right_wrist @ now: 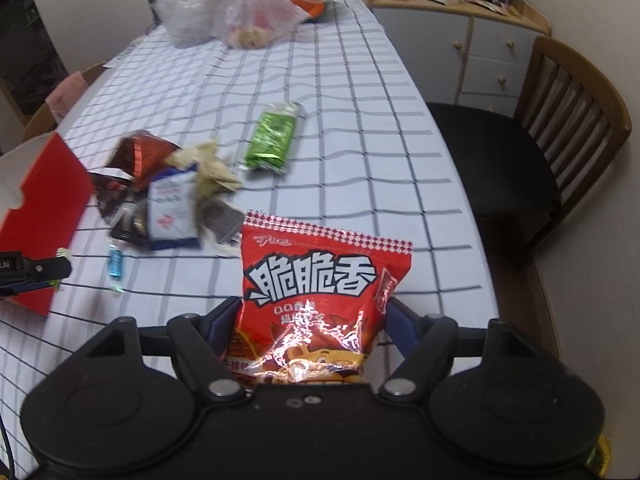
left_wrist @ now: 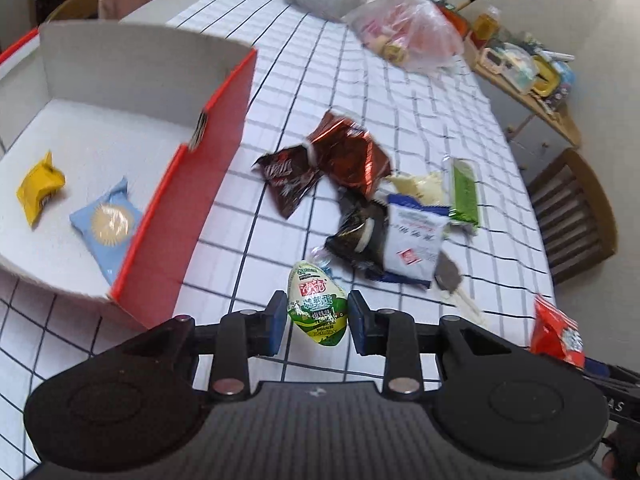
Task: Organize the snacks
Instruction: 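Grasp the green candy with the left tool while the right tool grasps the red chip bag, then carry both snacks into the box and open both tools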
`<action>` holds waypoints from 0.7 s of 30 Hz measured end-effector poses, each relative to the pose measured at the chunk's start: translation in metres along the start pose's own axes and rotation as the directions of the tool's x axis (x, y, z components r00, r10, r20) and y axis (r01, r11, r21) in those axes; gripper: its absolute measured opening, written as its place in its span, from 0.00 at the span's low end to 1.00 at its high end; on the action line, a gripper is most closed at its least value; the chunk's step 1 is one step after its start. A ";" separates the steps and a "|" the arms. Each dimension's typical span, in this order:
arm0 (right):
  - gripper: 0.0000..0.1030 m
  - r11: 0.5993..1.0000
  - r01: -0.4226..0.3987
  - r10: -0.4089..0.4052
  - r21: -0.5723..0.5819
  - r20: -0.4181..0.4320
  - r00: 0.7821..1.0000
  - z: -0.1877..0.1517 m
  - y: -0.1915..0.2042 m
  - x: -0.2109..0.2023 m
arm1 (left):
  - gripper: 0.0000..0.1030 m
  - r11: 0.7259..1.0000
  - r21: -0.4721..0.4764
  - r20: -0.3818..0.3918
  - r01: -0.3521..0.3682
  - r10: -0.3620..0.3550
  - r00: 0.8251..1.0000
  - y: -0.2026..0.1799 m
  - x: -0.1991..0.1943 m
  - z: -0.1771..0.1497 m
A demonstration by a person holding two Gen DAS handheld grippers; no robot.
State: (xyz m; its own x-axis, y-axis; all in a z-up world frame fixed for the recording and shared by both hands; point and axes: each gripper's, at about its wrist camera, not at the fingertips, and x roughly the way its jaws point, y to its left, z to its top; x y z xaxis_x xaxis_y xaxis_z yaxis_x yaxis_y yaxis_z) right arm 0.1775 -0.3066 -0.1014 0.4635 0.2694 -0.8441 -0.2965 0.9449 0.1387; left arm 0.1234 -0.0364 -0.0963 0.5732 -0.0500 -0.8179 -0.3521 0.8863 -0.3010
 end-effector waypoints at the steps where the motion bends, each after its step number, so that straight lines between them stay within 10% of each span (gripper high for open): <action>1: 0.73 1.000 -0.006 0.006 -0.002 0.007 1.000 0.002 0.006 -0.003 | 0.31 1.000 0.012 0.002 0.005 -0.005 1.000 0.000 -0.004 0.002; 21: 0.73 0.968 -0.161 0.182 -0.191 0.101 0.978 0.044 0.174 -0.030 | 0.31 0.992 0.122 0.130 0.018 -0.034 0.991 0.070 -0.085 0.049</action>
State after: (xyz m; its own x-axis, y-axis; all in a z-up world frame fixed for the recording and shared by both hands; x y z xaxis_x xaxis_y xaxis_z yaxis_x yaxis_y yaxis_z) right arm 0.1489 -0.1419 -0.0293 0.4836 0.4546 -0.7479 -0.5210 0.8362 0.1714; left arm 0.0862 0.0528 -0.0237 0.6759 -0.0199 -0.7367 -0.2488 0.9348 -0.2536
